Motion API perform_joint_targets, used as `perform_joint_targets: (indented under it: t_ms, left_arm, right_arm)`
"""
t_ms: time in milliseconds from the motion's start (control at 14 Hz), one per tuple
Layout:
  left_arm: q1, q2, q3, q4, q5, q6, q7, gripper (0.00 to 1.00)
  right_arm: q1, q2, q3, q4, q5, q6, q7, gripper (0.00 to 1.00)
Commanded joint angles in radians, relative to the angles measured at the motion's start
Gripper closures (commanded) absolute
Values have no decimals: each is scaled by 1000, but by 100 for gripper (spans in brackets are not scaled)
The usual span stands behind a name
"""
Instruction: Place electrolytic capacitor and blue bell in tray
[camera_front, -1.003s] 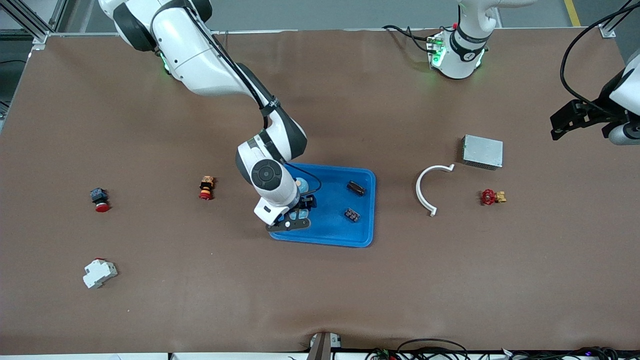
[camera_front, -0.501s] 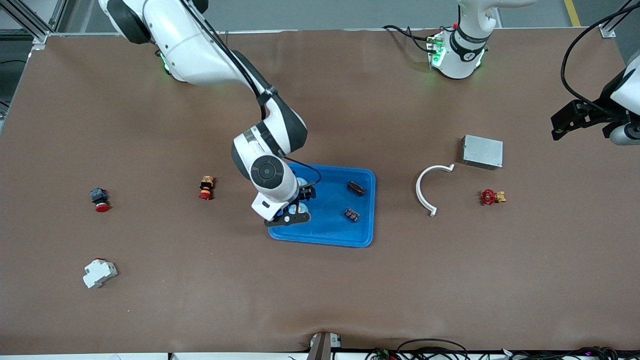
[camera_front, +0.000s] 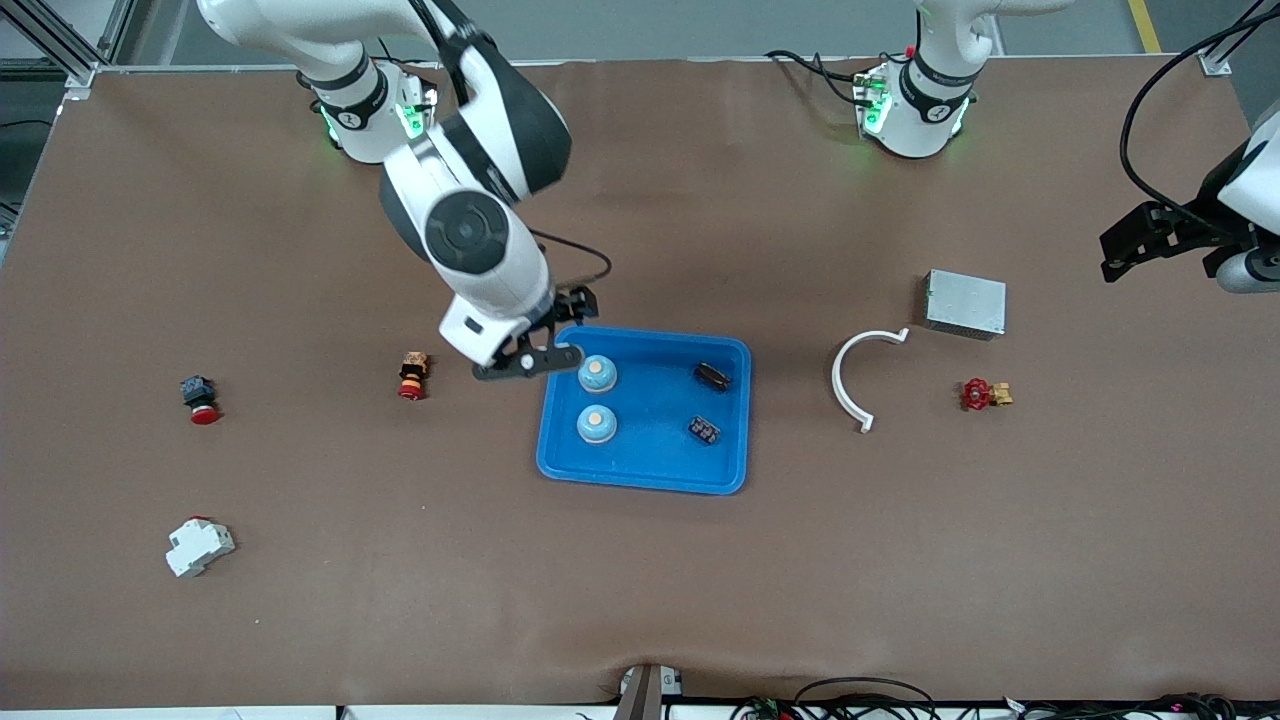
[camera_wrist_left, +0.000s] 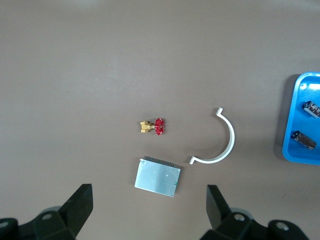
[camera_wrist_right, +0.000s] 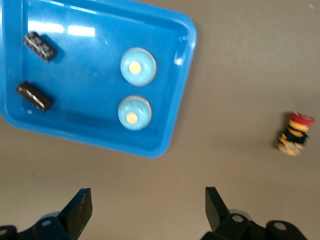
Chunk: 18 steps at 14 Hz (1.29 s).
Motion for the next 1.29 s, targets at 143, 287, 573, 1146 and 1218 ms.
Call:
perform_joint_targets:
  t_ms: [143, 287, 573, 1146, 1218]
  left_arm:
    - [2, -11, -2, 13, -24, -9, -2, 0]
    - [2, -20, -4, 13, -24, -12, -2, 0]
    - [1, -25, -5, 13, -24, -12, -2, 0]
    - [1, -25, -5, 13, -24, -12, -3, 0]
    - [2, -26, -5, 13, -24, -12, -2, 0]
  right_arm:
    - [-21, -206, -3, -201, -2, -5, -2, 0]
    - [-94, -240, 21, -199, -2, -37, -4, 0]
    - [-372, -288, 196, -193, -3, -86, -108, 0]
    - [-619, -295, 152, -80, -8, -234, -306, 0]
    - [-634, -295, 120, -70, -8, -235, -329, 0]
